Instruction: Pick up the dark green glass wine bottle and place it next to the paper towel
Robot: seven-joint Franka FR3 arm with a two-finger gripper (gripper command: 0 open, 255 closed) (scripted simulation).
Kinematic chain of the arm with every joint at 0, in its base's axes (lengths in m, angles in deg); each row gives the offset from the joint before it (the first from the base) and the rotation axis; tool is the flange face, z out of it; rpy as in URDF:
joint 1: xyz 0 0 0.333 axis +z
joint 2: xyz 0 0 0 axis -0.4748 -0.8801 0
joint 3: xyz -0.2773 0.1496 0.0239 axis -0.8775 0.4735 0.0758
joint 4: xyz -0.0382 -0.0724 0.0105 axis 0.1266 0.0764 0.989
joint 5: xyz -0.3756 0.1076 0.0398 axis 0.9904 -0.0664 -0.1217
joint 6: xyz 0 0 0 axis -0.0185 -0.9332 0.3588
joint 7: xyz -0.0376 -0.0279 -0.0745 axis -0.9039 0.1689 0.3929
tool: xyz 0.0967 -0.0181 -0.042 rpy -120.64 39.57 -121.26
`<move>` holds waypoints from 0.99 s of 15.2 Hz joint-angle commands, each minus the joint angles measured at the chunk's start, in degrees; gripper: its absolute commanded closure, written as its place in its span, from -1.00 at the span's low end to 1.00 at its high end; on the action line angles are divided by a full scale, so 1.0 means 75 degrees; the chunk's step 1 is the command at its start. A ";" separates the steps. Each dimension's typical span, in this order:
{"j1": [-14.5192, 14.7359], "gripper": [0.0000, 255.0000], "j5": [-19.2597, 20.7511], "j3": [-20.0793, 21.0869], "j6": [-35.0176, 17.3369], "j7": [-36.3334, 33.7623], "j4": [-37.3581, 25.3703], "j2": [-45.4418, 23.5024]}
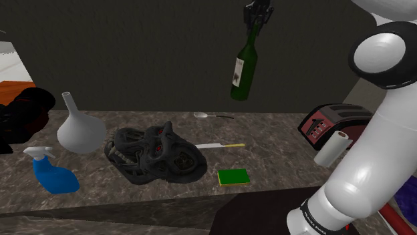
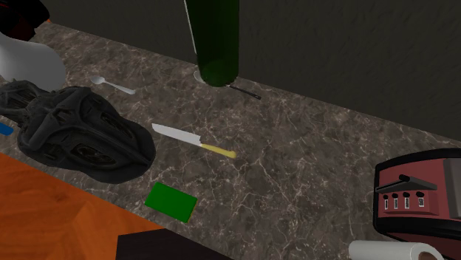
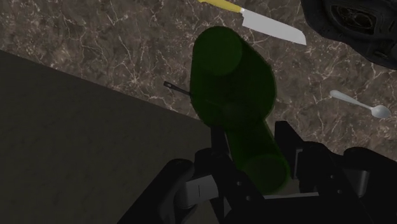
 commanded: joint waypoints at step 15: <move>-0.1012 1.00 0.0308 -0.1238 -0.0625 0.2257 0.4004 0.3494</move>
